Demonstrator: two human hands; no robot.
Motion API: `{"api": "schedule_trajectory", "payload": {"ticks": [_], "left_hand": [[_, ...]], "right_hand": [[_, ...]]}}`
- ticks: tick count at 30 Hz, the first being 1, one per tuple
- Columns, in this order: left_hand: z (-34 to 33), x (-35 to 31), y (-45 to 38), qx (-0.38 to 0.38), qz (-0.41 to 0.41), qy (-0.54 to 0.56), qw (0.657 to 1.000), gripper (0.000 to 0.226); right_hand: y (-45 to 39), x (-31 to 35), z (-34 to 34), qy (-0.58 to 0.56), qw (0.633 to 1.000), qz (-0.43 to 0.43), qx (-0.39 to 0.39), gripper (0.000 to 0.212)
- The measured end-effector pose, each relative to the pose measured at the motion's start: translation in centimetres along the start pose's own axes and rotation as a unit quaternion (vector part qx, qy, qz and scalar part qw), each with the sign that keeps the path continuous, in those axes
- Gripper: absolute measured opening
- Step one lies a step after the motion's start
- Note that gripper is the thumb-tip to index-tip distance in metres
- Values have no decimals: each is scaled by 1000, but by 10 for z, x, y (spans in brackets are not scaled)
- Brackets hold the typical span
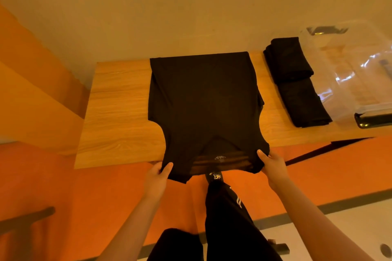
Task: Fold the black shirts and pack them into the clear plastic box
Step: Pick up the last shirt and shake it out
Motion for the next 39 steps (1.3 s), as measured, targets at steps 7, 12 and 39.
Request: {"api": "schedule_trajectory", "payload": {"ticks": [7,12,39], "left_hand": [[21,-23,20,-55,-85,31,994,21],[38,-47,39,24,-143,-72,987,30],[79,-86,65,5,-281,-165,945,28]], "right_hand": [[26,15,18,-60,996,59,9,49],[53,35,33,-18,990,121,64,25],[100,93,44,199,914,330,123,29]]}}
Point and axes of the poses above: each hand's wrist, its own y-axis away from the middle knuckle, its own z-axis out of the back of the hand, x = y × z, the point moved 3 cm from there along -y, towards the middle knuckle
